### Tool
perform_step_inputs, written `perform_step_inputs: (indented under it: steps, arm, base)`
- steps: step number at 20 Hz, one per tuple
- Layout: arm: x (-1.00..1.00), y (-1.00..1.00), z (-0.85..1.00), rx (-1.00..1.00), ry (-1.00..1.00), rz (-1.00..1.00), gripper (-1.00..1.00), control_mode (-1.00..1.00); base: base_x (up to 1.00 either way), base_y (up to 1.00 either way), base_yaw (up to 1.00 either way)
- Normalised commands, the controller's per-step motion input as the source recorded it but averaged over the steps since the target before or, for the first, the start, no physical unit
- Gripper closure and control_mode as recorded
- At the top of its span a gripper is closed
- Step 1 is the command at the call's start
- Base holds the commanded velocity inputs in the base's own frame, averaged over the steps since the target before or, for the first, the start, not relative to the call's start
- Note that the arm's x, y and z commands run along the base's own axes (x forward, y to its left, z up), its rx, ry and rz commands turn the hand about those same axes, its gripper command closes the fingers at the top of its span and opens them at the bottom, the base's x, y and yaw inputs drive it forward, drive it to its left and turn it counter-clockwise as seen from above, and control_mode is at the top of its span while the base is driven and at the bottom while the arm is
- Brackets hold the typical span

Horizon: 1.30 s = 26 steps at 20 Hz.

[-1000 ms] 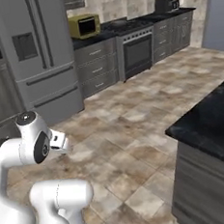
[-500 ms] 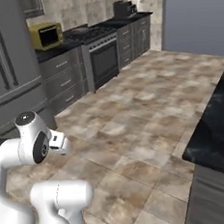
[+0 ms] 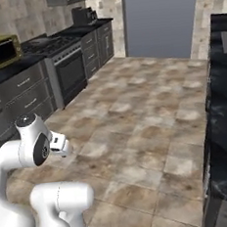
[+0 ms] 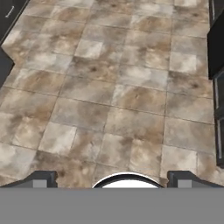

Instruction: Take the chicken drumsticks from the pan and place one on each plate on the dining counter.

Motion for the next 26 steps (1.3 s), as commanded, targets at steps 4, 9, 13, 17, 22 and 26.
perform_step_inputs:
  steps: [4, 9, 13, 17, 22, 26]
  arm:
    - [0.0, 0.0, 0.0, 0.0, 0.0, 0.0, -1.0, 1.0]
    - [0.0, 0.0, 0.0, 0.0, 0.0, 0.0, -1.0, 1.0]
    - [0.0, 0.0, 0.0, 0.0, 0.0, 0.0, -1.0, 1.0]
    - [0.0, 0.0, 0.0, 0.0, 0.0, 0.0, -1.0, 1.0]
    - [0.0, 0.0, 0.0, 0.0, 0.0, 0.0, -1.0, 1.0]
    - [0.0, 0.0, 0.0, 0.0, 0.0, 0.0, -1.0, 1.0]
  base:
    - [1.0, 0.42, -0.3]
    - [1.0, 0.37, -0.23]
    - [1.0, 0.43, -0.14]
    - [1.0, 0.52, -0.04]
    - [1.0, 0.48, 0.0]
    - [1.0, 0.45, 0.0]
